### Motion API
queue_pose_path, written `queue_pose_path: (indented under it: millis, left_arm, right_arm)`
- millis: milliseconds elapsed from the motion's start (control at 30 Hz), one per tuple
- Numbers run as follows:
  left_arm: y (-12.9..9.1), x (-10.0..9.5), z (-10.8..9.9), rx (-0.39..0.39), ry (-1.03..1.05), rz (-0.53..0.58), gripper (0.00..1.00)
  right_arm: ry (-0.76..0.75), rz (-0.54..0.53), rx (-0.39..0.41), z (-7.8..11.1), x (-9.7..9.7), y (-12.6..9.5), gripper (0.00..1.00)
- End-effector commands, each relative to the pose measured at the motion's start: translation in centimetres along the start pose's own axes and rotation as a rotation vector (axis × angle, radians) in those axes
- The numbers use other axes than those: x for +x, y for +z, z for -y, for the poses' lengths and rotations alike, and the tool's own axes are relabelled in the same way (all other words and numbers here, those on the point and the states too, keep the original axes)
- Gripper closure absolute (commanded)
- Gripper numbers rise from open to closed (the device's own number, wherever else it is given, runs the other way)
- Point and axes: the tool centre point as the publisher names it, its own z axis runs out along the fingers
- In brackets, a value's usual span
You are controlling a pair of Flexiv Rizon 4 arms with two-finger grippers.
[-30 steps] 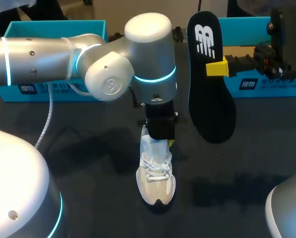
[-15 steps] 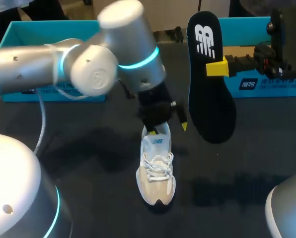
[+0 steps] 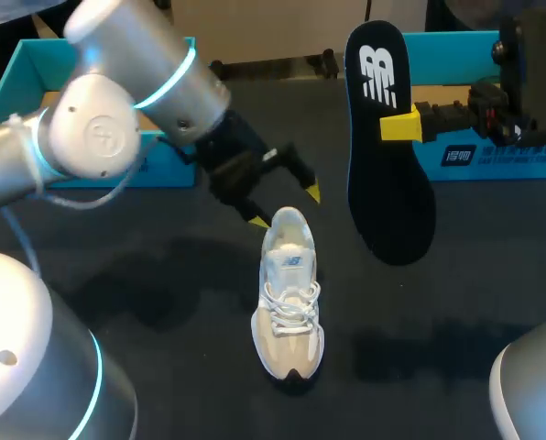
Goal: Take the shoe out of the shoebox, open the shoe tongue, remove and reinsert the insole, then place the shoe into the shoebox
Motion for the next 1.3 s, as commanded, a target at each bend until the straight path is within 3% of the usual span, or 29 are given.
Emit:
queue_pose_path:
  millis: [33, 133, 467, 633, 767, 900, 1100, 1300]
  left_arm:
    - [-0.1, 0.5, 0.4, -0.007, 0.003, 0.074, 0.0]
    - [-0.1, 0.5, 0.4, -0.007, 0.003, 0.074, 0.0]
    - [-2.4, -1.4, -0.4, -0.13, 0.068, 0.191, 0.0]
    - [-3.9, -1.1, -0.8, -0.134, 0.085, 0.301, 0.0]
    - [-5.4, -0.5, -1.1, -0.069, 0.175, 0.455, 0.0]
    - [-5.8, -0.5, -1.1, -0.088, 0.199, 0.502, 0.0]
    - [-6.5, -0.6, -0.5, -0.112, 0.252, 0.572, 0.0]
    - [-7.1, -0.5, -0.2, -0.128, 0.277, 0.651, 0.0]
  right_arm:
    - [0.0, -0.002, 0.003, -0.2, -0.3, 0.3, 1.0]
    - [0.0, -0.002, 0.003, -0.2, -0.3, 0.3, 1.0]
    - [0.0, -0.002, 0.003, -0.2, -0.3, 0.3, 1.0]
    - [0.0, -0.002, 0.003, -0.2, -0.3, 0.3, 1.0]
    - [0.0, -0.002, 0.003, -0.2, -0.3, 0.3, 1.0]
    - [0.0, -0.002, 0.003, -0.2, -0.3, 0.3, 1.0]
    - [0.124, -0.065, 0.059, -1.6, -4.7, 0.5, 1.0]
    - [0.218, -0.104, 0.05, -1.9, -9.1, 1.0, 1.0]
